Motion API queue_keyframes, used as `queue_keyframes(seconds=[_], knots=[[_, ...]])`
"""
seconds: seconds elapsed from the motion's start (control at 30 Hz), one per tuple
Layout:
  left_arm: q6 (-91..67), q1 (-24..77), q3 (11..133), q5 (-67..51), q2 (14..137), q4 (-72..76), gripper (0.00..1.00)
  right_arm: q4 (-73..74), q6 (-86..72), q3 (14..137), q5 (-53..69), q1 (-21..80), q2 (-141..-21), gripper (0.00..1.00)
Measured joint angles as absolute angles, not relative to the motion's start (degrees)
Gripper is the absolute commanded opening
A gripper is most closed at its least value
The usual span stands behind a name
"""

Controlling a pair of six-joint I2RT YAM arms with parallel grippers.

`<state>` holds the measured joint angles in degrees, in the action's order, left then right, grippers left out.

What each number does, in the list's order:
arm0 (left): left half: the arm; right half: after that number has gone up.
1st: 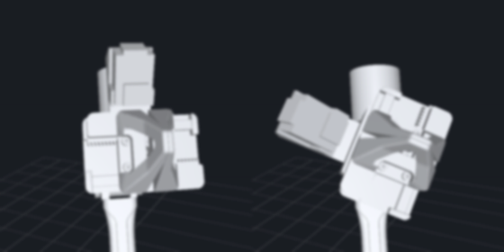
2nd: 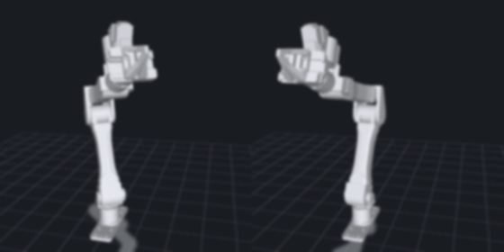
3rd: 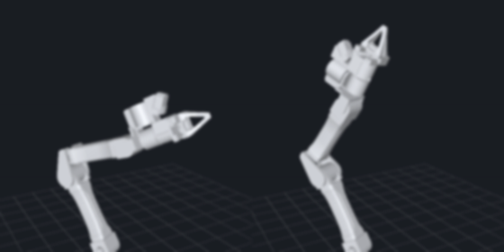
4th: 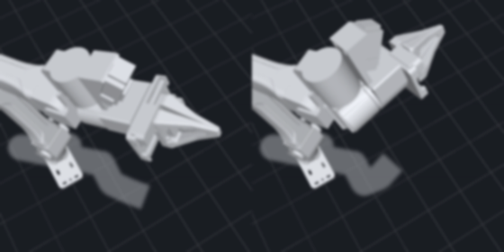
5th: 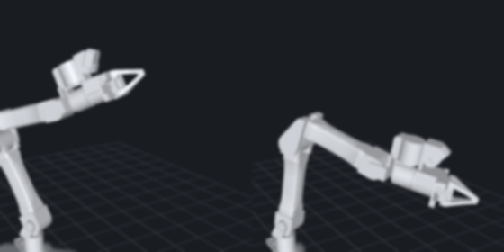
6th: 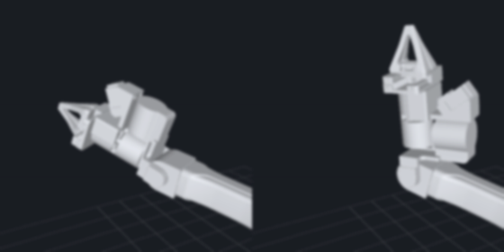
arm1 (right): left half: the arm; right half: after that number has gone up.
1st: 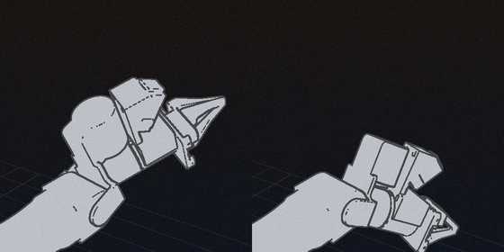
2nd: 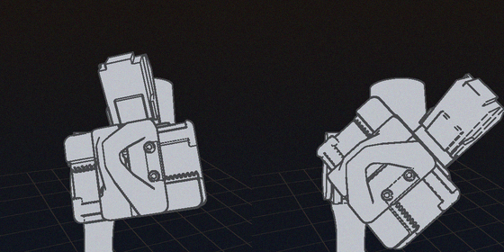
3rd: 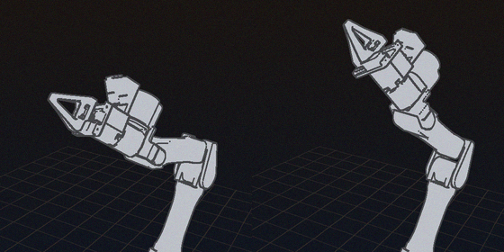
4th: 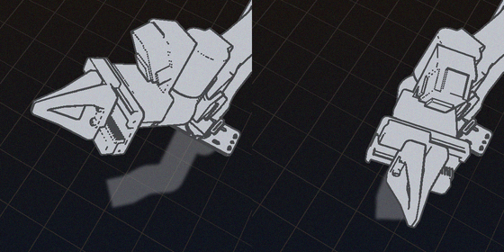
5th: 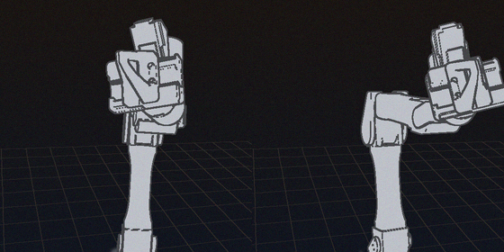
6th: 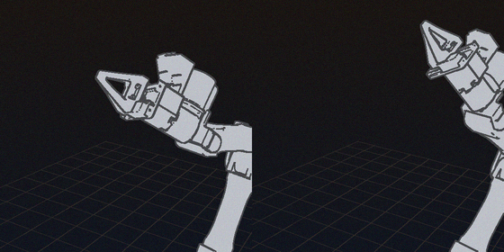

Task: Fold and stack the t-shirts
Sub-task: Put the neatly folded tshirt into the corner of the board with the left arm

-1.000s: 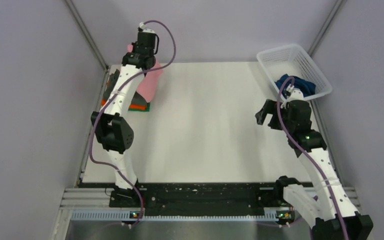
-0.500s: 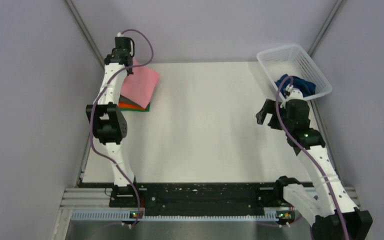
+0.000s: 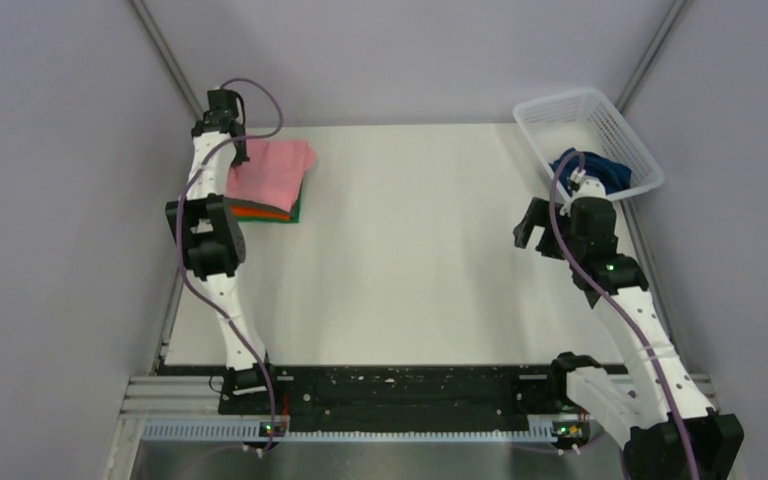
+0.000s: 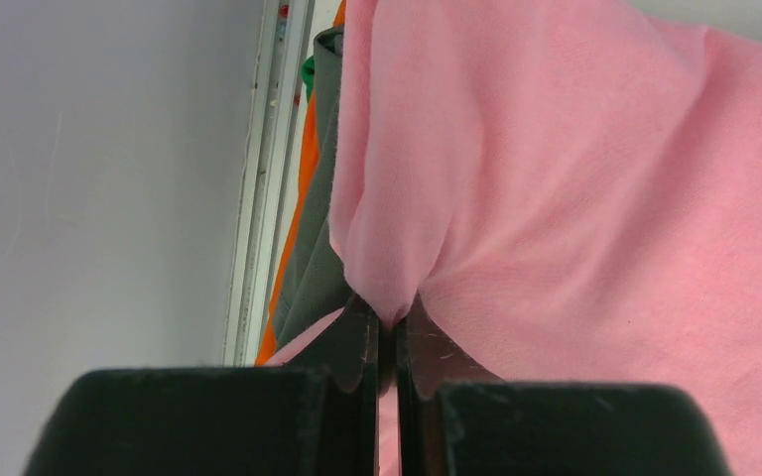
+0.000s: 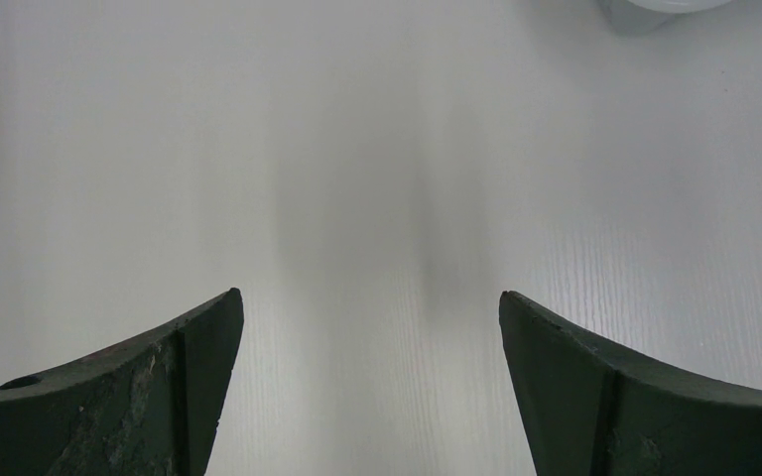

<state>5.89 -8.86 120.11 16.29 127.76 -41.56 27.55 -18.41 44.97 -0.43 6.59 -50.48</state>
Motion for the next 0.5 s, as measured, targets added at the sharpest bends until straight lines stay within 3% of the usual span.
queue_keyframes(seconds=[0.43,0.47,0.5], knots=[[4.49,-12.51,120.11,12.36,128.05,-41.56,0.00,27.59,-18.41,44.62,-1.48,6.59,-52.31,0.99],[4.40,-12.69,120.11,12.27,128.05,-41.56,0.04,27.57,-18.41,44.60,-1.48,6.59,-52.31,0.99],[4.27,-13.08,120.11,12.21,128.05,-41.56,0.20,27.57,-18.41,44.58,-1.50,6.59,-52.31,0.99]])
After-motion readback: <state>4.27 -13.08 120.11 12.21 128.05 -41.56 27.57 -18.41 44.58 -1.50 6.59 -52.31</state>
